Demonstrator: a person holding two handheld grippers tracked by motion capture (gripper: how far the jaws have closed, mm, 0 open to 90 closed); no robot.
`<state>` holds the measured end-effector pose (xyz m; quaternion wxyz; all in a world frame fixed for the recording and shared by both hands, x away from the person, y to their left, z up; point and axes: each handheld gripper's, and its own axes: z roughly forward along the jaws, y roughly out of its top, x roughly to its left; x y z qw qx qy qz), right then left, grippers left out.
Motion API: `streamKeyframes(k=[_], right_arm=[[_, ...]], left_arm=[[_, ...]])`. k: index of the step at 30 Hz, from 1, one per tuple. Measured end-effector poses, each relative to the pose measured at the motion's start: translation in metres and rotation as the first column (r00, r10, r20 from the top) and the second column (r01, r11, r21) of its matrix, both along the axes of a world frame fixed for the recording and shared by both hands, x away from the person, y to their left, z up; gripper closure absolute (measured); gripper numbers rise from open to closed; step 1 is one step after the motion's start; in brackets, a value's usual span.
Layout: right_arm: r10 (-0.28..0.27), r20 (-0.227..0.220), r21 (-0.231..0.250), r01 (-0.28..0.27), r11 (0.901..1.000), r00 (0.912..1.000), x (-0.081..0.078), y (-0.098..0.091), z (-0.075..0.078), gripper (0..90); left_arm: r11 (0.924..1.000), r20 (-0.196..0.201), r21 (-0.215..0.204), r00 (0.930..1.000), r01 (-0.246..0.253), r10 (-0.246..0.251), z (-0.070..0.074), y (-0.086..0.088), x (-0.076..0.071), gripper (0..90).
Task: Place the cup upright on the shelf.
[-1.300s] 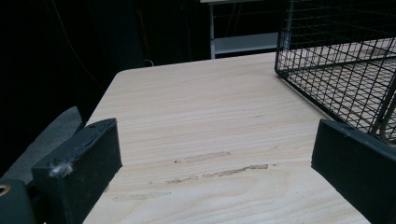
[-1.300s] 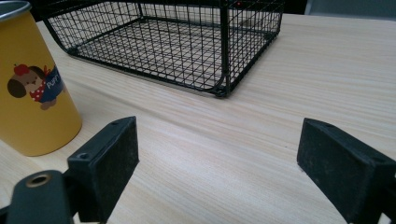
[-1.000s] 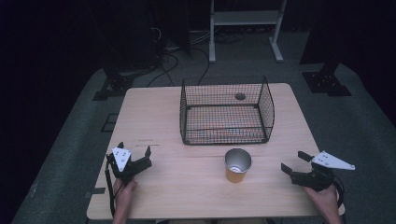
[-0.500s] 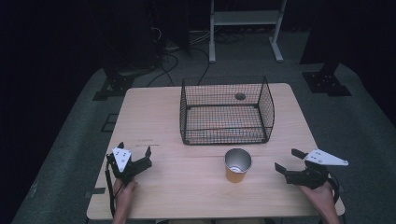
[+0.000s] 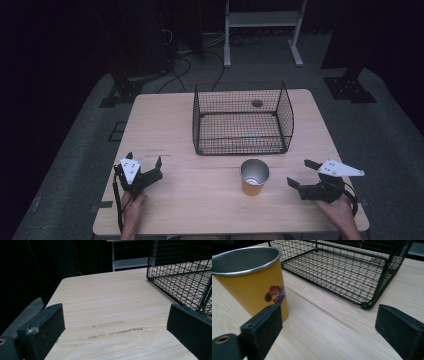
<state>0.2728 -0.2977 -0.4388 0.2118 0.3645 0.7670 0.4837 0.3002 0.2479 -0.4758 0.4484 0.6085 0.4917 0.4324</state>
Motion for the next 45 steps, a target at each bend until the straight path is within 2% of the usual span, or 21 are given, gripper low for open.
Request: streamKeyframes(k=[7, 14, 19, 21, 31, 45], right_arm=[[0.018, -0.006, -0.015, -0.018, 0.9997, 0.9998, -0.003, 0.009, -0.001, 3.3], [0.062, -0.016, -0.017, -0.063, 0.9979, 0.9979, -0.005, 0.023, -0.002, 2.6], [0.094, -0.026, -0.01, -0.095, 0.9955, 0.9952, -0.006, 0.034, -0.003, 2.6], [0.113, -0.026, -0.026, -0.113, 0.9932, 0.9933, -0.007, 0.041, -0.003, 2.5], [0.161, -0.041, -0.039, -0.163, 0.9859, 0.9861, -0.007, 0.062, -0.007, 1.6], [0.186, -0.041, -0.053, -0.188, 0.9808, 0.9817, -0.002, 0.082, -0.007, 1.6]], left_arm=[[1.0, 0.001, 0.0, 1.0, 0.001, -0.001, 0.0, 0.0, 0.0, 0.8], [1.0, 0.001, 0.0, 1.0, 0.002, -0.002, 0.0, 0.0, 0.0, 0.8], [1.0, 0.001, 0.0, 1.0, 0.002, -0.002, 0.0, 0.0, 0.0, 0.8], [1.0, 0.001, 0.0, 1.0, 0.003, -0.003, 0.0, 0.0, 0.0, 0.8], [1.0, 0.002, 0.001, 1.0, 0.003, -0.003, 0.0, 0.0, 0.0, 0.8], [1.0, 0.002, 0.0, 1.0, 0.004, -0.004, 0.0, 0.0, 0.0, 0.8]])
